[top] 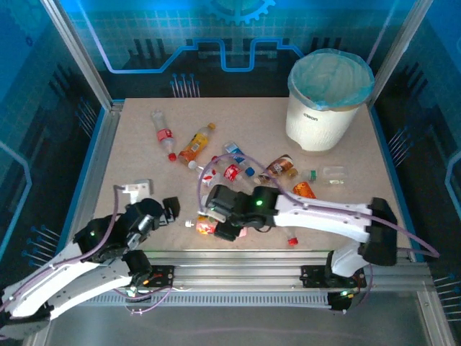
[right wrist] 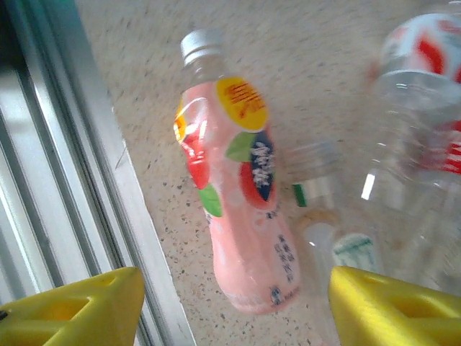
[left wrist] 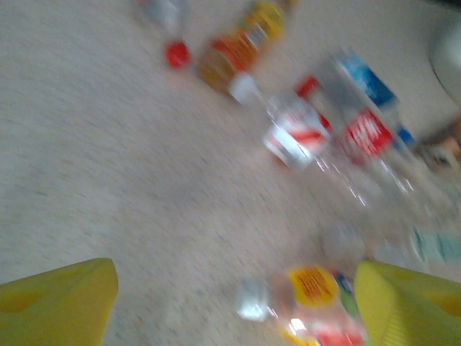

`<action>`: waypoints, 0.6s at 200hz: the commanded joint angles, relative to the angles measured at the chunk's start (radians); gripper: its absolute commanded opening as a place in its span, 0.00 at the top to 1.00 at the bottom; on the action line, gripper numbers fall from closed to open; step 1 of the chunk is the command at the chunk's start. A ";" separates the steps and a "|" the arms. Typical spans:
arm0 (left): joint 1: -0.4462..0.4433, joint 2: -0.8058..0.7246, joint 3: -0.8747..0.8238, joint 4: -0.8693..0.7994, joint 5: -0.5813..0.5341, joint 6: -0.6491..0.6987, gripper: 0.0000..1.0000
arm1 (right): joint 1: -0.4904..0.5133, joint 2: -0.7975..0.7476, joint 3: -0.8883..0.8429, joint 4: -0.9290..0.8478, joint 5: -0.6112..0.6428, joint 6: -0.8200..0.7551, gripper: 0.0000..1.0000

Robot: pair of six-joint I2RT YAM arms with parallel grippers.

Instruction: Put the plastic bottles in the bin

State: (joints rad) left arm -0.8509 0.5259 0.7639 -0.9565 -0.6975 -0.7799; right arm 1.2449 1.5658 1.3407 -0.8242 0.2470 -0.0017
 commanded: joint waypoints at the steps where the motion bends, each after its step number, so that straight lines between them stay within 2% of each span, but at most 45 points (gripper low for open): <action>1: 0.138 -0.025 0.029 0.067 -0.114 0.157 0.14 | 0.036 0.093 0.107 0.005 -0.043 -0.117 0.30; 20: 0.312 0.004 0.043 0.135 -0.002 0.276 0.13 | 0.047 0.202 0.199 0.000 -0.056 -0.146 0.30; 47: 0.570 0.091 0.051 0.219 0.236 0.387 0.08 | 0.047 0.345 0.316 -0.001 -0.084 -0.185 0.30; 60: 0.722 0.122 0.050 0.254 0.354 0.413 0.07 | 0.043 0.404 0.359 -0.002 -0.081 -0.211 0.31; 86: 1.019 0.189 0.024 0.313 0.689 0.371 0.07 | 0.023 0.515 0.458 -0.025 -0.096 -0.236 0.31; 96: 1.062 0.215 0.012 0.325 0.739 0.353 0.06 | 0.018 0.558 0.502 -0.046 -0.097 -0.246 0.31; 120: 1.069 0.216 -0.034 0.372 0.762 0.342 0.05 | 0.011 0.639 0.592 -0.093 -0.097 -0.253 0.31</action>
State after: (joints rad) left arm 0.2016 0.7498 0.7761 -0.6571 -0.1085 -0.4416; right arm 1.2701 2.1380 1.8385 -0.8459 0.1715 -0.2188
